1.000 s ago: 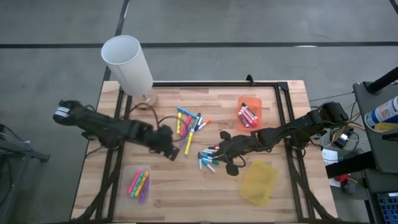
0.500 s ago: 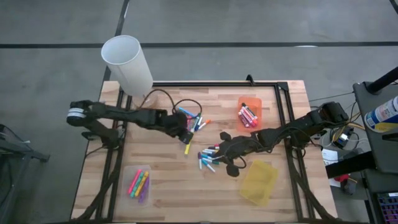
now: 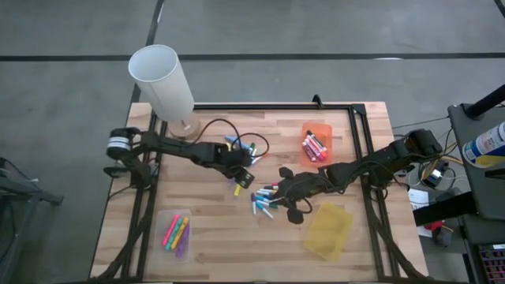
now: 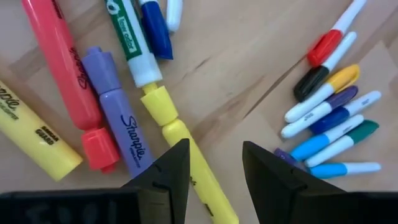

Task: Pick & Place Markers
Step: Put the yellow marker pen into the transparent bin

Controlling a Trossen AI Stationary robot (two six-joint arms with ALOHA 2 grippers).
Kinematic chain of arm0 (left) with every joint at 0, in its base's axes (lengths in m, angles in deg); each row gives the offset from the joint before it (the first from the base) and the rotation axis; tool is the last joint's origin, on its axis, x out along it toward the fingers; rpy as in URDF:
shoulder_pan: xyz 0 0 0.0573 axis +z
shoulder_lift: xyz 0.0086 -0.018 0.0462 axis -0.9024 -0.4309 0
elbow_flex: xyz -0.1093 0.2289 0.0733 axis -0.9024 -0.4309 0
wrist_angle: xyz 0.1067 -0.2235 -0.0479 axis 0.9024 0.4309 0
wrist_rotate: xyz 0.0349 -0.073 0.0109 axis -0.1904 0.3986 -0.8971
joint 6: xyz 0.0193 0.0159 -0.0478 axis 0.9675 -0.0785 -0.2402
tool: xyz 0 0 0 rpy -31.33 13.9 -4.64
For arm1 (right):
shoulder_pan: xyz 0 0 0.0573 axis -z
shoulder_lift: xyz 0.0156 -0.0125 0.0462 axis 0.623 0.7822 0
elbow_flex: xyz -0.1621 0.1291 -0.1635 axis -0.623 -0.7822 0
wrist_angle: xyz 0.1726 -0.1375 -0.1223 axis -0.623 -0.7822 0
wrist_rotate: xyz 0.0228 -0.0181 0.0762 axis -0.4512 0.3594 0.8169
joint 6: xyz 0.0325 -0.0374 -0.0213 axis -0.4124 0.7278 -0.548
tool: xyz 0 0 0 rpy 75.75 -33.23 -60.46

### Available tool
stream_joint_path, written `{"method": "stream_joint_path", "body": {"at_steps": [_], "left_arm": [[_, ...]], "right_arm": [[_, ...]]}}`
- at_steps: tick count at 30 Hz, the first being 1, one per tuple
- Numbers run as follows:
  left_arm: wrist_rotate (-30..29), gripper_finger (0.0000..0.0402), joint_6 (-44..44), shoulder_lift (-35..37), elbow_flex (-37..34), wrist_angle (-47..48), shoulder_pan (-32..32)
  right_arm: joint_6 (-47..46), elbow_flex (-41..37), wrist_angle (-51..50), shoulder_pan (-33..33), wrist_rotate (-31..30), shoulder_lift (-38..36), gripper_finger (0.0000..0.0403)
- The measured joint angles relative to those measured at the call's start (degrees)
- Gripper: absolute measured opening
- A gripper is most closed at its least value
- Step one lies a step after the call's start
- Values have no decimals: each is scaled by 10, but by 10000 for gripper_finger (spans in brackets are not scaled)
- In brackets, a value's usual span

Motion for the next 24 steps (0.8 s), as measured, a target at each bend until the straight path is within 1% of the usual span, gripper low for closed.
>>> {"method": "stream_joint_path", "body": {"at_steps": [6, 16, 24], "left_arm": [[-9, 140, -7, -18, -1, 16, 0], [-6, 140, -4, -49, -1, 17, 0], [0, 137, 16, -74, 0, 24, 0]], "right_arm": [[0, 0, -1, -1, 0, 0, 57], [-1, 0, -1, -1, 0, 0, 57], [0, 0, -1, -1, 0, 0, 57]]}}
